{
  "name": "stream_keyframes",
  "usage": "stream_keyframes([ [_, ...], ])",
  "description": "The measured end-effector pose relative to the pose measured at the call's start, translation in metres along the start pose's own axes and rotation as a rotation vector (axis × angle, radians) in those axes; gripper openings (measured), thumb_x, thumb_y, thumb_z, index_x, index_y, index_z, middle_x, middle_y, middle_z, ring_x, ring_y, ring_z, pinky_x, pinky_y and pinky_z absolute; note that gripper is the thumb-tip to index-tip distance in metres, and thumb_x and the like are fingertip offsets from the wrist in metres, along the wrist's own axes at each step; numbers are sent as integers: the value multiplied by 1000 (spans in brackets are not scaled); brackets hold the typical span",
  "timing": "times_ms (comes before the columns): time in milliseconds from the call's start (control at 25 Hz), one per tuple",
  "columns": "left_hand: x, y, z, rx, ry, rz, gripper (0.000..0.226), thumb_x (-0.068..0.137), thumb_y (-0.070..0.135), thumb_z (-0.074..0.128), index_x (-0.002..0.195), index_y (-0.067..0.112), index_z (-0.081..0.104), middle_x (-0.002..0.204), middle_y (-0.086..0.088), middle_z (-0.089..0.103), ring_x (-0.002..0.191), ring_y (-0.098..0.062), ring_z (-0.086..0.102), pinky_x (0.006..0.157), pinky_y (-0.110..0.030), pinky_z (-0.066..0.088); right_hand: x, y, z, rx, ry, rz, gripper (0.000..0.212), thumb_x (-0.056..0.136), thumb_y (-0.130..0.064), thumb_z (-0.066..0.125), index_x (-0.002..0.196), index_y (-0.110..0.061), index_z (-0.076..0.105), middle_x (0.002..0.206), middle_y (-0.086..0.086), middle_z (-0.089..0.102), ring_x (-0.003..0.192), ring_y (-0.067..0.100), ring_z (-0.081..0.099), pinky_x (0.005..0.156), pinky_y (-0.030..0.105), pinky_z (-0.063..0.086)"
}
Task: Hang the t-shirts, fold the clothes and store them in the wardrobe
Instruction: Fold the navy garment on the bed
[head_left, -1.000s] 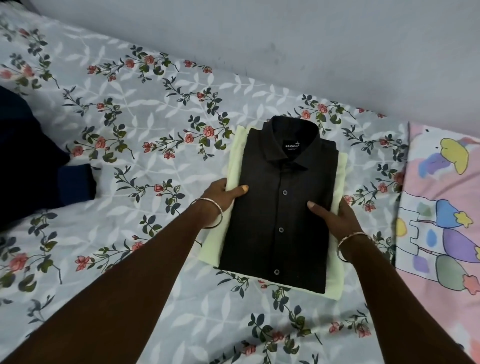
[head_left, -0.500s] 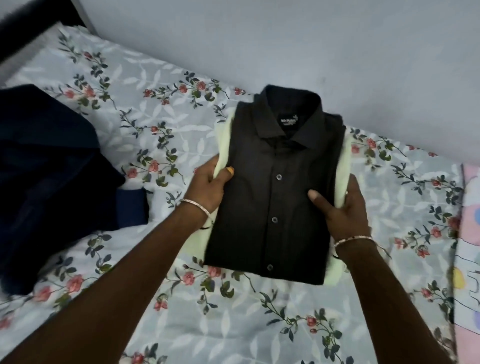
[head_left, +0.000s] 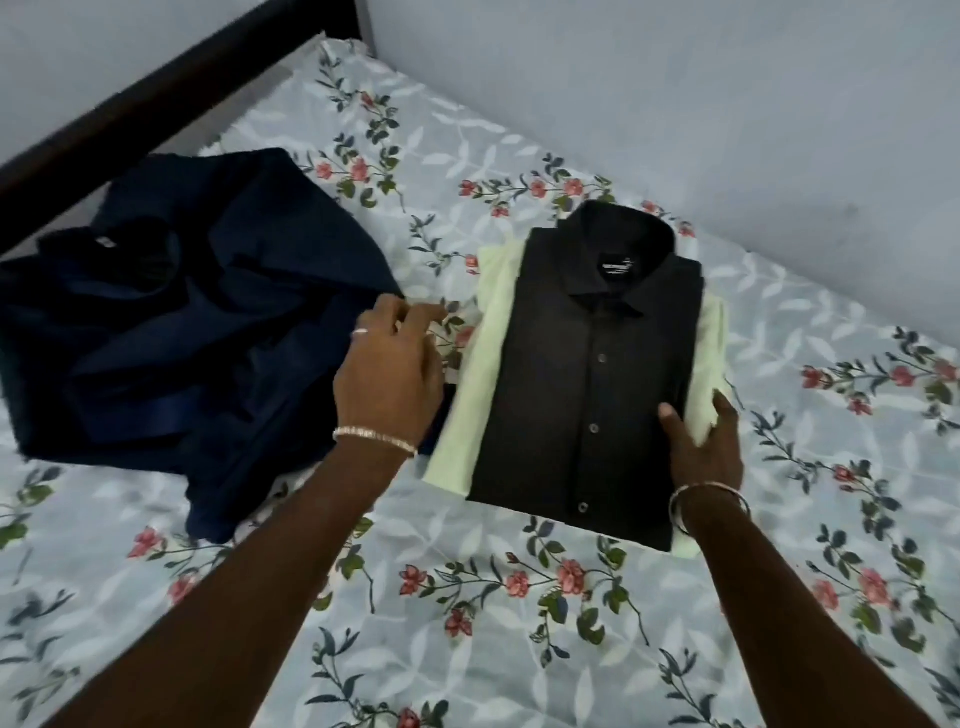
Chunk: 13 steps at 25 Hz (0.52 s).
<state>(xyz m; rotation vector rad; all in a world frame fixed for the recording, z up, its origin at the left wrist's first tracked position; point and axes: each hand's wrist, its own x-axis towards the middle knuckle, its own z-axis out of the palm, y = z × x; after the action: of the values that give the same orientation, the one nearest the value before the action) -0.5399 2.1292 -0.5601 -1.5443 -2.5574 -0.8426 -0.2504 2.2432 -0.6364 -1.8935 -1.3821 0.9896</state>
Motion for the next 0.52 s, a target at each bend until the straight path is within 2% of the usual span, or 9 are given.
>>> stream_keyframes([
  [80, -24, -9, -26, 229, 185, 5, 32, 88, 17, 60, 120, 21, 64, 116, -8, 57, 100, -30, 50, 76, -44, 43, -15, 8, 7, -174, 74, 23, 61, 95, -53, 58, 142, -17, 44, 133, 22, 57, 121, 43, 55, 101, 49, 43],
  [120, -33, -16, -32, 320, 197, -67, 39, 88, 26, 59, 127, 24, 59, 125, -7, 56, 108, -30, 49, 83, -45, 38, -25, 12, 9, -271, 101, 22, 61, 96, -55, 53, 140, -12, 43, 129, 27, 57, 116, 47, 56, 97, 53, 45],
  [200, -40, -38, -35, 422, 57, -265, 55, 87, 42, 57, 139, 26, 47, 134, -8, 53, 118, -33, 49, 94, -48, 30, -45, 16, 13, -460, 151, -3, 61, 99, -51, 48, 138, -5, 42, 124, 33, 55, 109, 52, 56, 88, 57, 46],
  [240, -41, -52, -34, 420, -46, -318, 53, 86, 43, 57, 135, 23, 50, 126, -10, 58, 114, -34, 54, 94, -49, 30, -55, 17, 17, -524, 178, -11, 59, 100, -46, 50, 139, -2, 41, 124, 34, 53, 109, 53, 54, 86, 58, 45],
  [280, -39, -62, -34, 392, -131, -326, 41, 88, 38, 58, 124, 19, 57, 112, -12, 64, 103, -35, 60, 92, -48, 31, -64, 17, 21, -563, 208, -16, 57, 99, -38, 53, 141, -1, 40, 127, 34, 51, 111, 54, 52, 88, 59, 43],
  [360, -36, -75, -38, 264, -166, -280, 14, 91, 21, 61, 102, 13, 65, 88, -13, 68, 82, -37, 66, 83, -43, 38, -80, 7, 26, -587, 246, -17, 58, 93, -22, 62, 144, -4, 38, 135, 30, 45, 118, 51, 45, 93, 60, 38],
  [440, -40, -74, -50, 67, -113, -234, 12, 90, 11, 64, 102, 10, 66, 79, -15, 69, 71, -37, 66, 74, -40, 48, -98, -9, 28, -574, 296, -103, 65, 83, -12, 65, 143, -9, 40, 139, 24, 41, 122, 44, 41, 95, 59, 34],
  [520, -51, -57, -66, -136, -43, -196, 14, 94, 13, 61, 107, 9, 66, 81, -14, 71, 71, -34, 67, 64, -35, 52, -122, -24, 32, -521, 268, -335, 59, 81, -12, 59, 138, -10, 47, 135, 21, 47, 121, 38, 43, 96, 56, 37],
])
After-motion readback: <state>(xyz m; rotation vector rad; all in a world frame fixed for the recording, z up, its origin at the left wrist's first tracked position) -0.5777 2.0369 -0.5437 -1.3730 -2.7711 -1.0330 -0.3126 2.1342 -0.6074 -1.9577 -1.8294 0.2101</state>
